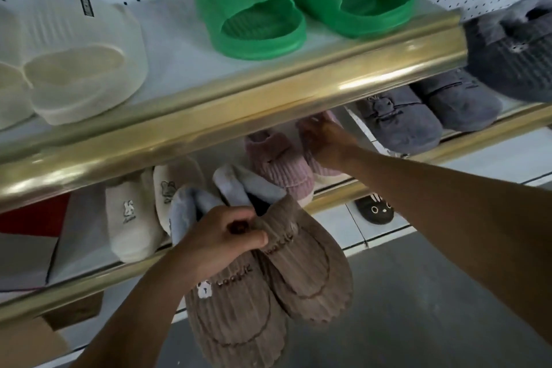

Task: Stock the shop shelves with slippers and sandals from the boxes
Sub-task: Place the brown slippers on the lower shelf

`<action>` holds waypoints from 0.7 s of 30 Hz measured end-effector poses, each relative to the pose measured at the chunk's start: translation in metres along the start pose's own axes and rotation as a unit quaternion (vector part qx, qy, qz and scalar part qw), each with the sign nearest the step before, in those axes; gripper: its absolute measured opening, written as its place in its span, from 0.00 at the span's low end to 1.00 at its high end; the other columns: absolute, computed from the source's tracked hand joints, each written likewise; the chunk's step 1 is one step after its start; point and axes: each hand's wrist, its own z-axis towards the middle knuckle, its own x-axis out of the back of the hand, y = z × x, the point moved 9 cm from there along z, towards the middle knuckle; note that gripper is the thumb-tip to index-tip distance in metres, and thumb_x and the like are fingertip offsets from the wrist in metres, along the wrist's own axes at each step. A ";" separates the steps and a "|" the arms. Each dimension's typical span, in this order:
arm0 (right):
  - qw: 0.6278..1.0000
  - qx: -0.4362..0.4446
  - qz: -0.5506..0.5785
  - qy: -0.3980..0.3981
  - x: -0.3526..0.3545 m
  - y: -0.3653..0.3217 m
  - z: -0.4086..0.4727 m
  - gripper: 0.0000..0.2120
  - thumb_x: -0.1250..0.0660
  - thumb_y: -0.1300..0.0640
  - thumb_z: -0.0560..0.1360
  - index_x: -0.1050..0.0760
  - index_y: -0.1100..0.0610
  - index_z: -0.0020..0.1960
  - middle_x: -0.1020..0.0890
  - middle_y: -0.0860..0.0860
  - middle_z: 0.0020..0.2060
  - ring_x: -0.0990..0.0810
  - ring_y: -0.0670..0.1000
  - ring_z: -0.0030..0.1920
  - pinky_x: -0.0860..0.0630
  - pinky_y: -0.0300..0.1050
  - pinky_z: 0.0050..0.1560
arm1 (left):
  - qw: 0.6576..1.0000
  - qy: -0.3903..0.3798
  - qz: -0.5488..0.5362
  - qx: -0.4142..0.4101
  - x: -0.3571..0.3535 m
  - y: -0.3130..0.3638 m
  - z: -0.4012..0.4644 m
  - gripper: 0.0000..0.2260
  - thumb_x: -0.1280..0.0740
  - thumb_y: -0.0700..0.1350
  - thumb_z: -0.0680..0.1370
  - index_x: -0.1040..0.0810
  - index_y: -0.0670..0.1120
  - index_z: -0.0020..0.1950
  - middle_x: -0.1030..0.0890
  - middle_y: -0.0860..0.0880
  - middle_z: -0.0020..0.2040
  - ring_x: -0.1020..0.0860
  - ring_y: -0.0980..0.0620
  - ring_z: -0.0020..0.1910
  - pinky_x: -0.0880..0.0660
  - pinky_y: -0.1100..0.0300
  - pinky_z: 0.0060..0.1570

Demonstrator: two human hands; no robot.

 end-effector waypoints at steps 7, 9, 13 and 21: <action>0.990 -0.009 -0.124 -0.065 -0.006 0.001 0.049 0.22 0.40 0.55 0.77 0.32 0.50 0.70 0.32 0.56 0.71 0.34 0.60 0.71 0.34 0.57 0.69 | 0.998 -0.012 -0.032 -0.048 -0.001 -0.013 0.003 0.08 0.29 0.47 0.76 0.19 0.42 0.47 0.20 0.41 0.43 0.21 0.45 0.46 0.27 0.48 0.50; 0.988 0.010 -0.116 -0.099 -0.008 -0.012 0.046 0.18 0.42 0.52 0.78 0.29 0.49 0.67 0.27 0.55 0.67 0.28 0.60 0.66 0.31 0.58 0.66 | 0.998 -0.006 -0.037 -0.049 0.001 -0.013 0.004 0.07 0.28 0.47 0.75 0.19 0.44 0.46 0.19 0.43 0.43 0.20 0.46 0.46 0.26 0.49 0.50; 0.967 0.068 -0.177 -0.172 -0.011 -0.052 0.027 0.22 0.45 0.43 0.79 0.31 0.50 0.70 0.24 0.52 0.62 0.21 0.56 0.57 0.22 0.42 0.36 | 0.998 -0.009 -0.046 -0.046 0.003 -0.013 0.003 0.03 0.28 0.46 0.75 0.17 0.47 0.44 0.17 0.47 0.41 0.19 0.50 0.45 0.25 0.52 0.51; 0.963 0.105 -0.242 -0.055 -0.009 -0.069 0.006 0.22 0.45 0.45 0.80 0.35 0.50 0.72 0.30 0.52 0.70 0.33 0.56 0.70 0.37 0.45 0.65 | 0.998 -0.010 -0.033 -0.048 0.007 -0.010 -0.004 0.07 0.28 0.52 0.72 0.18 0.49 0.41 0.19 0.51 0.36 0.21 0.57 0.38 0.28 0.61 0.43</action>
